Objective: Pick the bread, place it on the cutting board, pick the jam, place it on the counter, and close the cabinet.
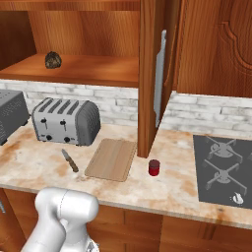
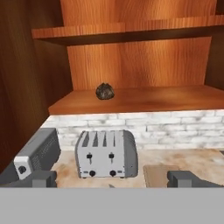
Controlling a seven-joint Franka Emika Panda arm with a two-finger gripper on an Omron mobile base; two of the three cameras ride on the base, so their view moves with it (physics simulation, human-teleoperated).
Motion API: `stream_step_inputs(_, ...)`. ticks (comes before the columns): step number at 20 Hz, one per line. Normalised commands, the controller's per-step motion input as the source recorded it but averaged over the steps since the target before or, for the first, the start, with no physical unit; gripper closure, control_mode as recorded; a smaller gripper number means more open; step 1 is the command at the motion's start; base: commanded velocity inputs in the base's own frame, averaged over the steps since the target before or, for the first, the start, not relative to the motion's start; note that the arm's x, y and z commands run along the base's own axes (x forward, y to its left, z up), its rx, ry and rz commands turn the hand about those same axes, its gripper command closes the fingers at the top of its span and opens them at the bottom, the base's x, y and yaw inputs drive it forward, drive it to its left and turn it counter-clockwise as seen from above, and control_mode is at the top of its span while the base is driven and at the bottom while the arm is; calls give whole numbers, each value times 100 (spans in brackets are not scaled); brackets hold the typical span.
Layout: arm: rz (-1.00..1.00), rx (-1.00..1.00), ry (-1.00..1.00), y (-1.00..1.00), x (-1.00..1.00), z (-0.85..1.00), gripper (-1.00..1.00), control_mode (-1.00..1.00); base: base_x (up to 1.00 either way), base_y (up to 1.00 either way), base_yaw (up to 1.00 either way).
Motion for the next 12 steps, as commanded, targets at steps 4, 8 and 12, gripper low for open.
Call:
stream_step_inputs(4,0,0,4,9,9,0,-100,-100,0,0,0)
stream_step_inputs(8,0,0,2,3,12,0,-100,-100,0,0,0)
stream_step_inputs(12,0,0,0,0,14,0,-100,-100,0,0,0)
